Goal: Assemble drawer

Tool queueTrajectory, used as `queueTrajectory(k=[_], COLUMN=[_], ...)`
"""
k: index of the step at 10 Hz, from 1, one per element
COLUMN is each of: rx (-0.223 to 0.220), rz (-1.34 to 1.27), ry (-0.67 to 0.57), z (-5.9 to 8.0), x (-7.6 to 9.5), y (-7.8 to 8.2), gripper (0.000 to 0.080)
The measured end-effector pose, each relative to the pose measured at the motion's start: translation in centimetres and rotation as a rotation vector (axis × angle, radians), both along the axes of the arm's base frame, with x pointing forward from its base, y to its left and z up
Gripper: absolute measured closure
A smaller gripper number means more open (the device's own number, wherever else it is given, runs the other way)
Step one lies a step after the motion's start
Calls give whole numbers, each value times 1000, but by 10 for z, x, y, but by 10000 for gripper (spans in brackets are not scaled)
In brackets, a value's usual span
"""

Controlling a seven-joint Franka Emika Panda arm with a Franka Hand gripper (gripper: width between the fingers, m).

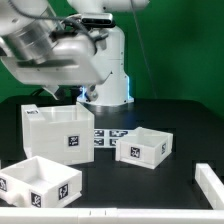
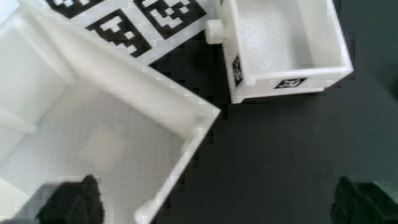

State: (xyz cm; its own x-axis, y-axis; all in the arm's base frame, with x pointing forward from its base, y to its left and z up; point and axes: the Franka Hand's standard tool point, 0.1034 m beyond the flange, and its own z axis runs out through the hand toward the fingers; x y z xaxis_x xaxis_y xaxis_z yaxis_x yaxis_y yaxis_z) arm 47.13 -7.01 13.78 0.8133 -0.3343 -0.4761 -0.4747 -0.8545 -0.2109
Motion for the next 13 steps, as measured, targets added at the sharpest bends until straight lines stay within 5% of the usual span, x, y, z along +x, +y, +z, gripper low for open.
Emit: queueTrajectory(k=[3,9,13], rx=[53,167,253], rz=[143,840,1055], ry=[-73,-448,-517], z=[-6,9,3], x=[-19,4,-2], y=[10,13,12], gripper=[151,151,151])
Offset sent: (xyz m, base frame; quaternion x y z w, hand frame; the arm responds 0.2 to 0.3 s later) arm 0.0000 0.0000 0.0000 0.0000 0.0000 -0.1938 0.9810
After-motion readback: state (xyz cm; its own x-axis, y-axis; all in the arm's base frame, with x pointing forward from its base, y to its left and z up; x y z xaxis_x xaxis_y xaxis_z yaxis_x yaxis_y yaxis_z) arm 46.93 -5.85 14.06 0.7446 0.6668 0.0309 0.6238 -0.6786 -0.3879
